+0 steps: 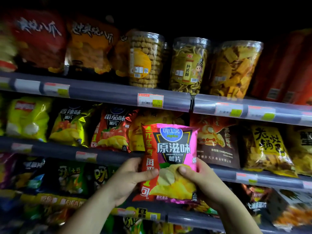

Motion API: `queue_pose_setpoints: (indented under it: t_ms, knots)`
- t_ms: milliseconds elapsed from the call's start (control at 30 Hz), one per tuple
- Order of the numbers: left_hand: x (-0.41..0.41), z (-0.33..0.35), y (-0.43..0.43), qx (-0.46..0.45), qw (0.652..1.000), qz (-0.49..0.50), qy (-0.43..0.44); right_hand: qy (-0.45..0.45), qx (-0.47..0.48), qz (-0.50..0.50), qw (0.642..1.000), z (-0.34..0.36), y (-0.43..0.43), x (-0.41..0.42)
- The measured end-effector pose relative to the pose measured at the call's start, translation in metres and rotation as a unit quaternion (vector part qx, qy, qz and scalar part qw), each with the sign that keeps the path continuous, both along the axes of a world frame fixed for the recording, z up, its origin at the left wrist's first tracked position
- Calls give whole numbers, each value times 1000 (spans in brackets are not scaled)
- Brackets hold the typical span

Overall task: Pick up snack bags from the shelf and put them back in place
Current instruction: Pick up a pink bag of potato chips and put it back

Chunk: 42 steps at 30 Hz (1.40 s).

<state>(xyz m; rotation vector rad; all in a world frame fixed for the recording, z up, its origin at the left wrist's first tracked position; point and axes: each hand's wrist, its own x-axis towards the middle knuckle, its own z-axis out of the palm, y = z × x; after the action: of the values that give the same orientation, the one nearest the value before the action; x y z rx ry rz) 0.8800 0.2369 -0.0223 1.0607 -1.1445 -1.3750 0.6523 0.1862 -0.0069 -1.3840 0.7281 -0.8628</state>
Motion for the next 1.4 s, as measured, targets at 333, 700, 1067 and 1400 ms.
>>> queue_pose_setpoints:
  t_ms: [333,700,1067,1400]
  knots:
    - [-22,42,24,-86,959,269,-1,24,-19,18,999,-12,17,17]
    - [30,49,5,-119,960,231,-103,52,-23,24,998,-4,6,8]
    - [45,39,-21,-103,972,207,-38,39,-22,-76,996,-1,-21,1]
    - [9,31,-58,-76,974,174,-123,57,-93,-157,982,21,-56,28]
